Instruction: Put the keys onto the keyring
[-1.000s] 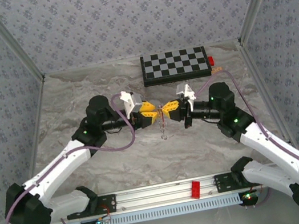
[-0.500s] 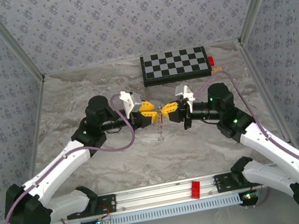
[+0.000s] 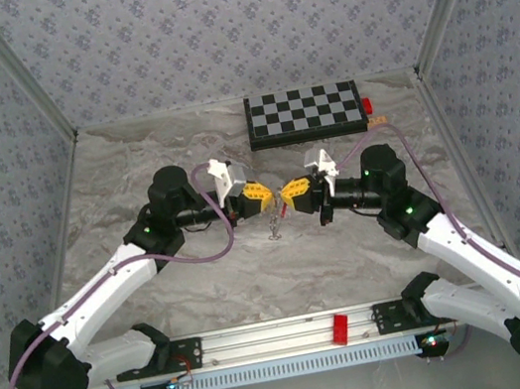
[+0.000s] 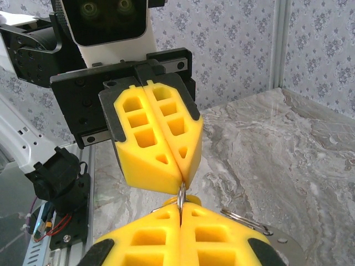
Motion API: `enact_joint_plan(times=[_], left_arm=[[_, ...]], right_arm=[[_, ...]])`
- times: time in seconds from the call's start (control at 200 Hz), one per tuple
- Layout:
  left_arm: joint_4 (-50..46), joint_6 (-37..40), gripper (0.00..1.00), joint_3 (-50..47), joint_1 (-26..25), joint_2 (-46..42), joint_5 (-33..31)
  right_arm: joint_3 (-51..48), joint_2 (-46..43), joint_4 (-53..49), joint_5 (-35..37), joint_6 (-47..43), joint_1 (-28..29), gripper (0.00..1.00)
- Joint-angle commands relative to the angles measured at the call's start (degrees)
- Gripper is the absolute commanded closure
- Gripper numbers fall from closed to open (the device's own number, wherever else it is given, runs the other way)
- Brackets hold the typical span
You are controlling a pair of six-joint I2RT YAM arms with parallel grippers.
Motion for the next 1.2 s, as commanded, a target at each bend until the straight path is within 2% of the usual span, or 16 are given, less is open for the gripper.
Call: enact_joint_plan(times=[0.0,0.29,0.68,0.73,0.825,0.95,1.069,1.194], left_arm=[[-0.1,1.0,1.0,0.7,0.0,0.2,3.6],[-7.1,4.7,1.0,3.9,-1.7,3.3,5.1],[-8.1,4.8,0.99,5.3,-2.7,4.4,3.3],[-7.8,4.6,0.93,5.2,-2.7,3.9,2.5],[-5.7,3.5,0.9,3.7,-2.4,1.9,0.8],[-0.7,0.7,0.74,0.9,-1.3,-1.6,-2.7],[4.1,-2.4,0.68,-1.0,-0.1,-3.9,-4.6],[5.6,-4.0,0.65,-0.4,0.0,-3.3,-3.0]], right_arm=[[-1.0,-1.8,2.3,1.2,0.3,-0.3,1.0],[-2.4,-3.4,5.8,3.0,2.5,-2.1,1.0],[-3.6,-3.4,9.4,2.5,5.0,-3.1,1.0],[-3.7,-3.4,9.5,2.5,5.0,-3.1,1.0],[-4.1,-3.7,9.5,2.2,5.1,-3.4,1.0],[-4.6,-3.8,9.7,1.6,5.2,-3.7,1.0],[-4.9,-3.7,10.6,0.8,5.6,-3.8,1.0],[-4.9,-3.0,11.6,-0.7,6.2,-3.7,1.0]])
